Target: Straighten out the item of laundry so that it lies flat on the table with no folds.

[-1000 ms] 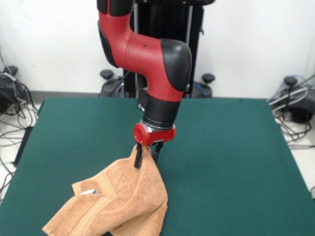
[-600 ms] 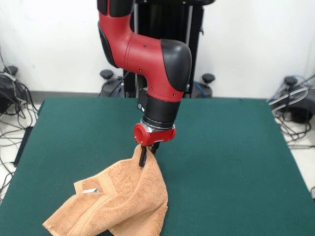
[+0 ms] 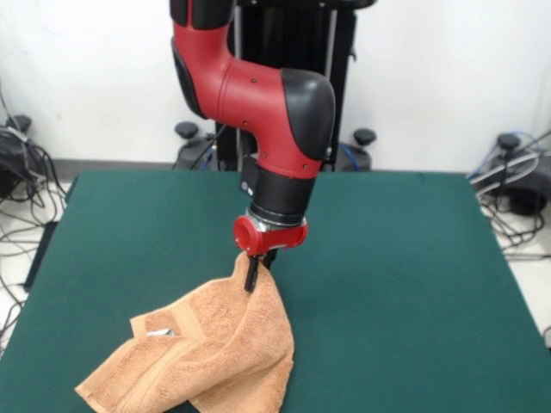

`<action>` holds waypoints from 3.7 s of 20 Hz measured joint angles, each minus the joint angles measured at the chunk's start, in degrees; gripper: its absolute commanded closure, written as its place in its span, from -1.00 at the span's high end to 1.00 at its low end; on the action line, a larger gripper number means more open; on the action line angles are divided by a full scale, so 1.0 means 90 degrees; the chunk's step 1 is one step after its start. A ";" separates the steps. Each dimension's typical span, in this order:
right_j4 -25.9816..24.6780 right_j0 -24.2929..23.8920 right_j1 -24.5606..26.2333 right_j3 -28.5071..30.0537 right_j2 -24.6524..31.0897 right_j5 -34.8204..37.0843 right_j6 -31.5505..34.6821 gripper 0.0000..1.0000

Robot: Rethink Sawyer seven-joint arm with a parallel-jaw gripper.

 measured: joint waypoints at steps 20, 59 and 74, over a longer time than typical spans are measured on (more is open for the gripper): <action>0.0008 -0.0044 -0.0939 0.0576 0.0077 0.0293 0.0000 -1.00; 0.0010 -0.0061 -0.1398 0.1573 0.0135 0.1468 0.0000 -1.00; 0.0012 -0.0002 -0.1498 0.1916 0.0139 0.1489 0.0000 -1.00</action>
